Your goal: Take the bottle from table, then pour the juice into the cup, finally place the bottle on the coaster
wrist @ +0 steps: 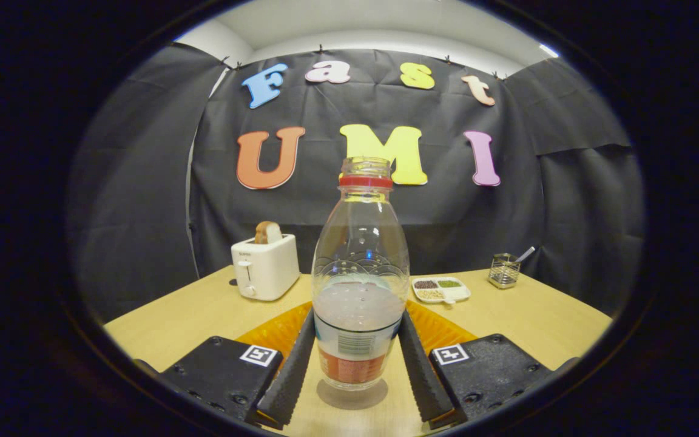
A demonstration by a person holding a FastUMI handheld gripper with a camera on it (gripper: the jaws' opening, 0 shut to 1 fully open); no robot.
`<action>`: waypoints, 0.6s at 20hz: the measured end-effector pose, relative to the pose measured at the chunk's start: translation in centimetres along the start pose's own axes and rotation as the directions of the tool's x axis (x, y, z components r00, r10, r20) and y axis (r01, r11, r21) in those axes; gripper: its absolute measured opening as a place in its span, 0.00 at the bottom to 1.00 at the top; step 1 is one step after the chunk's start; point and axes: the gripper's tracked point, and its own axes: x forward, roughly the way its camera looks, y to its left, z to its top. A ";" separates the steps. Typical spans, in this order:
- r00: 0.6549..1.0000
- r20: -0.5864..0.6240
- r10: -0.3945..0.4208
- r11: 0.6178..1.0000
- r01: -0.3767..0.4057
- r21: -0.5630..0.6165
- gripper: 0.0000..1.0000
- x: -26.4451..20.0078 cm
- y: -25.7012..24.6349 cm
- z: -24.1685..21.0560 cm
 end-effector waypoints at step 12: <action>0.998 -0.060 0.020 0.998 -0.023 -0.053 0.81 2.4 -0.2 -5.6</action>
